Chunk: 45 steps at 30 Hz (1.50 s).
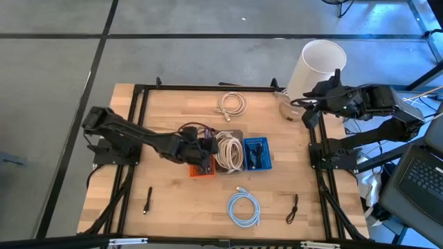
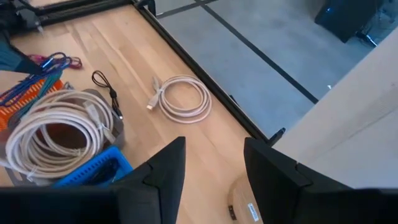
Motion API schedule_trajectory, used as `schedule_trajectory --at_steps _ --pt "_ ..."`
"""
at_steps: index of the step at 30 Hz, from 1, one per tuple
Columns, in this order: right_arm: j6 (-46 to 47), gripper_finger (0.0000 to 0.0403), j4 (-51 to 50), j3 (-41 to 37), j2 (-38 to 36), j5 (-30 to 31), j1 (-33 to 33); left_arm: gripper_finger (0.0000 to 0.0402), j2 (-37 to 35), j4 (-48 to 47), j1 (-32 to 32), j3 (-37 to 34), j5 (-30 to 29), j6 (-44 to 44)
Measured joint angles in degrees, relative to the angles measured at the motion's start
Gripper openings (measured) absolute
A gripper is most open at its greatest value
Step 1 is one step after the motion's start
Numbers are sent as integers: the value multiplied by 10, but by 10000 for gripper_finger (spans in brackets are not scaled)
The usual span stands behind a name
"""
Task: Pick & Place USB Port
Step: Put the black and violet charger cable into the orange bin
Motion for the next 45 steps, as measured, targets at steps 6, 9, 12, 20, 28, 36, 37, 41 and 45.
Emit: schedule_trajectory --at_steps 6,9,12,20,28,36,37,41,45 --pt "-7 165 -7 0 0 0 0 3 48 0 -15 -4 32 -59" --pt "-7 165 -11 0 0 0 0 3 54 0 -33 -28 37 -112" --pt "-7 165 -12 0 0 0 0 3 51 0 -56 -61 39 -176" --pt "-7 165 -13 0 0 0 0 3 48 7 -74 -88 32 -201" --pt "-6 165 -12 0 0 0 0 3 49 2 -38 -88 27 -105" --pt "-5 165 -11 0 0 0 0 16 49 10 -16 -88 22 -60" --pt "-5 165 -11 0 0 0 0 23 49 17 -15 -88 22 -54" --pt "-5 165 -11 0 0 0 0 62 49 51 -15 -88 31 -31" --pt "-5 165 -11 0 0 0 0 105 44 57 -15 -88 46 -26"
